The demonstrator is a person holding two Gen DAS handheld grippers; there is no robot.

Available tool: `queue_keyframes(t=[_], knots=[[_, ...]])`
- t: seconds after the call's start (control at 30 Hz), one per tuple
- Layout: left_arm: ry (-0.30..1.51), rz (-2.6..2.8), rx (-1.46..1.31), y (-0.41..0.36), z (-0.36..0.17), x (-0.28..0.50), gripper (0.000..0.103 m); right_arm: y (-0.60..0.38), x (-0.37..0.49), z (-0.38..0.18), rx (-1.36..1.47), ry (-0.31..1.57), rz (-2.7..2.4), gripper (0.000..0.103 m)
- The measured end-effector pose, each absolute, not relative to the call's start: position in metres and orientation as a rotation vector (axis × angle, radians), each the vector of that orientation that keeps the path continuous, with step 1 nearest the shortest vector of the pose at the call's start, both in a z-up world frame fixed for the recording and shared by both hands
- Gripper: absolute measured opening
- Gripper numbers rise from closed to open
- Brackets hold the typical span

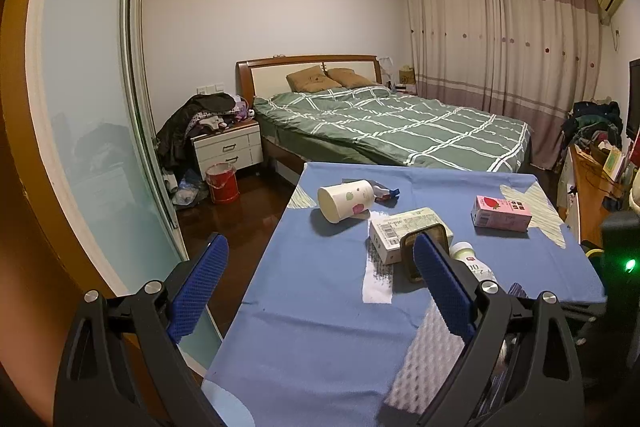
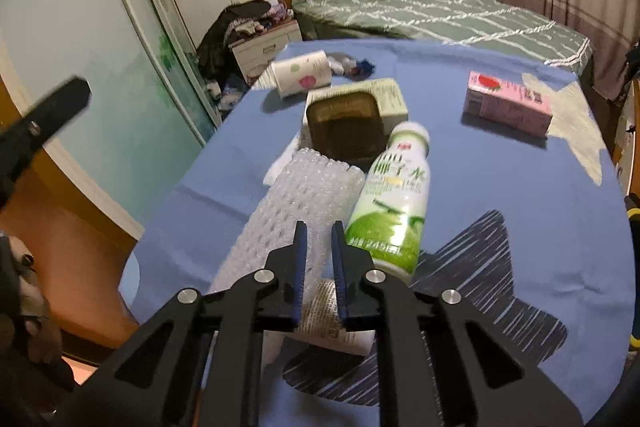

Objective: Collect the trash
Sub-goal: 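Carry the mesh sleeve into the bin with the right gripper while the left grasps the white pill bottle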

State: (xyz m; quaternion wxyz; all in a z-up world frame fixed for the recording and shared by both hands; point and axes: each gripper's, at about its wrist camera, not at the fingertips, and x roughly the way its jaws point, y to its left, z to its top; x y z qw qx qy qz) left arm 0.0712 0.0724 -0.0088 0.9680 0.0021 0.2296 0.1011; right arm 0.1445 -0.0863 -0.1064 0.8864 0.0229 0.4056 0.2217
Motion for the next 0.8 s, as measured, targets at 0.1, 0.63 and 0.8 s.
queue_keyframes(t=[0.1, 0.63, 0.8], knots=[[0.463, 0.203, 0.005, 0.072, -0.009, 0.07, 0.093, -0.093, 0.144, -0.097, 0.073, 0.813, 0.462, 0.011], [0.525, 0.095, 0.033, 0.029, -0.023, 0.076, 0.093, -0.244, 0.143, -0.044, 0.228, 0.61, 0.15, 0.011], [0.568, 0.047, 0.039, 0.003, -0.04, 0.082, 0.093, -0.307, 0.141, -0.054, 0.277, 0.609, -0.002, 0.011]])
